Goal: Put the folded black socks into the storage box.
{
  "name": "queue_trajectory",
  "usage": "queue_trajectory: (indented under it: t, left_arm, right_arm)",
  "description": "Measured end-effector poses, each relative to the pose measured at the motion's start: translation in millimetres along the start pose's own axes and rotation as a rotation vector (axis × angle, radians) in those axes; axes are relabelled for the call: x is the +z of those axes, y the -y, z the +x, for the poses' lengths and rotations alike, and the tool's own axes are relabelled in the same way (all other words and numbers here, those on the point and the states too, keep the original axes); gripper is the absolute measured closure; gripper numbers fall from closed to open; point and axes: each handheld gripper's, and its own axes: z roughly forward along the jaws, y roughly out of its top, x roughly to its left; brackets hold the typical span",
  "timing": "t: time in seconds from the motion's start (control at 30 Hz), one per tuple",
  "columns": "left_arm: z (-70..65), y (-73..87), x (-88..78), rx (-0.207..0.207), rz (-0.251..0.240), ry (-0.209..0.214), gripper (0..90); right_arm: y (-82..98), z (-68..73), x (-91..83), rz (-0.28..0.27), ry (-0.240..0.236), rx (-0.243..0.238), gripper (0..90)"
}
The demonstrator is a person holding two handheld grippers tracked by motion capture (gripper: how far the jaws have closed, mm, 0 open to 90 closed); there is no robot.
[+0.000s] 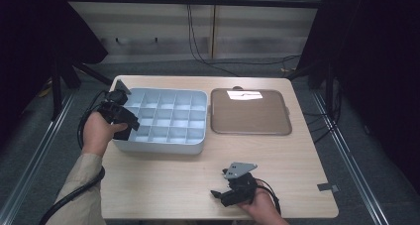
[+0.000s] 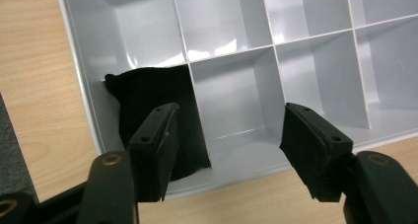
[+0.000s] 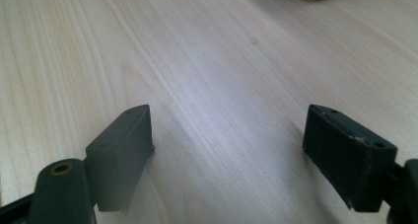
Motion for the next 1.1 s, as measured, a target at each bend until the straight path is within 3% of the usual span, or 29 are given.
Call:
queue_trajectory:
  t: [0.3, 0.73, 1.1]
  left_arm:
    - [-11.6, 1.7, -3.7, 0.029, -0.014, 0.017, 34.9]
    - [-18.3, 5.5, -6.2, 0.051, -0.032, 0.029, 33.5]
    - [-25.6, 9.6, -3.6, 0.066, -0.019, 0.062, 27.5]
  right_arm:
    - [0.0, 0.1, 0.0, 0.000, 0.000, 0.002, 18.8]
    - [0.1, 0.2, -0.1, 0.001, -0.001, 0.002, 18.6]
    - [0.1, 0.2, -0.1, 0.000, -0.002, 0.002, 18.6]
